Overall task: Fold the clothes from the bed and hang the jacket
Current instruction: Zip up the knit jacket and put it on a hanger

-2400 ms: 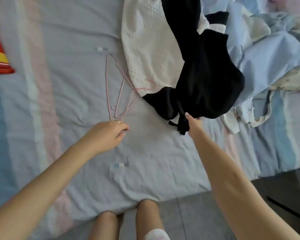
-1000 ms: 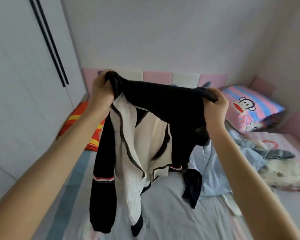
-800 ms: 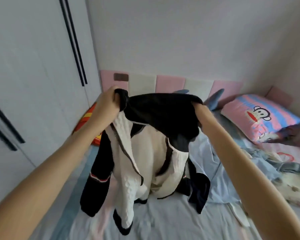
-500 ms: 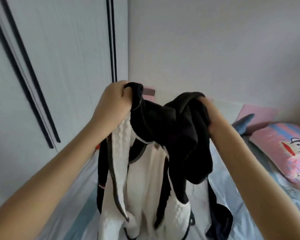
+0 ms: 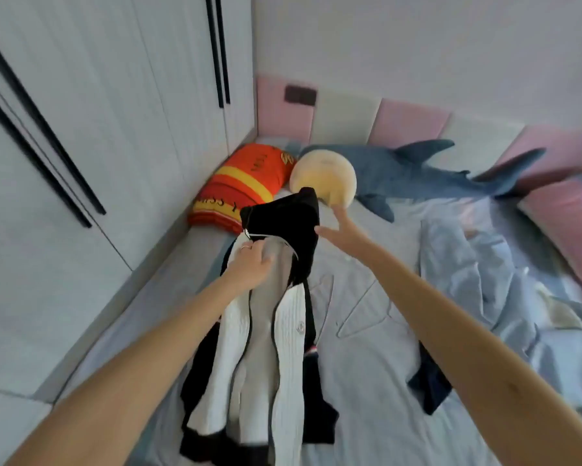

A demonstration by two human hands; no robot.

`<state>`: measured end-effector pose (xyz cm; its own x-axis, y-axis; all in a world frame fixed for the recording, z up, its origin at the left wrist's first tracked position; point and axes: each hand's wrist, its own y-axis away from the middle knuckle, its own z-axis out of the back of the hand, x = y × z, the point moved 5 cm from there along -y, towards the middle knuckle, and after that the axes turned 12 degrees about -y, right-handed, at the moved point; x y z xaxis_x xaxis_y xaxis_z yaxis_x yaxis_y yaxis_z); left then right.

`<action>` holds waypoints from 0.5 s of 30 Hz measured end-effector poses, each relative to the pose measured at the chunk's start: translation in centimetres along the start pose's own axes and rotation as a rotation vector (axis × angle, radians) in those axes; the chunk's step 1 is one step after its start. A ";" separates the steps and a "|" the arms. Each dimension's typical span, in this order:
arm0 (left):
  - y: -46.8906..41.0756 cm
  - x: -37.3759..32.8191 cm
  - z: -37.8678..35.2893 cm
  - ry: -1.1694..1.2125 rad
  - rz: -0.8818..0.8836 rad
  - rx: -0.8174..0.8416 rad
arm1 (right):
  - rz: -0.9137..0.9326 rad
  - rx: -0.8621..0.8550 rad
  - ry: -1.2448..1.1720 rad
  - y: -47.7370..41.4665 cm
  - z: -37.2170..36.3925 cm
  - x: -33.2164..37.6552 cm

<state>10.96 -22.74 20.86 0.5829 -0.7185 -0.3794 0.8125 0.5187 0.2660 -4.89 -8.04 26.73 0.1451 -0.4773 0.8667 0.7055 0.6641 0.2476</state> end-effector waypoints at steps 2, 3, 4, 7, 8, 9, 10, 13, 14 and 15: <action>2.0 3.8 -9.6 -0.041 0.052 0.194 | -0.231 0.140 0.002 2.9 -4.7 -10.6; 3.5 5.7 -14.3 -0.058 0.081 0.283 | -0.342 0.179 0.001 5.4 -6.7 -15.3; 4.5 7.0 -16.3 -0.055 0.096 0.324 | -0.407 0.204 0.002 6.8 -7.6 -18.2; 8.6 12.1 -26.9 -0.009 0.157 0.468 | -0.647 0.301 0.009 12.2 -13.7 -29.5; 9.4 12.8 -27.4 -0.020 0.157 0.444 | -0.652 0.308 0.010 13.0 -14.4 -30.7; 10.6 14.1 -30.1 -0.008 0.147 0.460 | -0.684 0.329 -0.008 14.4 -16.5 -33.0; 11.4 14.9 -31.7 -0.020 0.144 0.473 | -0.690 0.325 -0.016 15.1 -18.3 -35.1; 13.0 16.7 -35.6 -0.050 0.096 0.433 | -0.701 0.282 -0.012 17.0 -23.7 -39.7; 13.3 17.1 -36.7 -0.089 0.081 0.398 | -0.708 0.275 -0.035 17.6 -25.8 -41.0; 13.3 17.3 -37.2 -0.131 0.072 0.357 | -0.711 0.281 -0.054 17.8 -27.6 -41.5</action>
<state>31.69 -11.02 -15.18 0.6154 -0.7513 -0.2385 0.7070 0.3922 0.5885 20.83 7.72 -16.77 -0.3166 -0.8207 0.4756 0.4123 0.3324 0.8482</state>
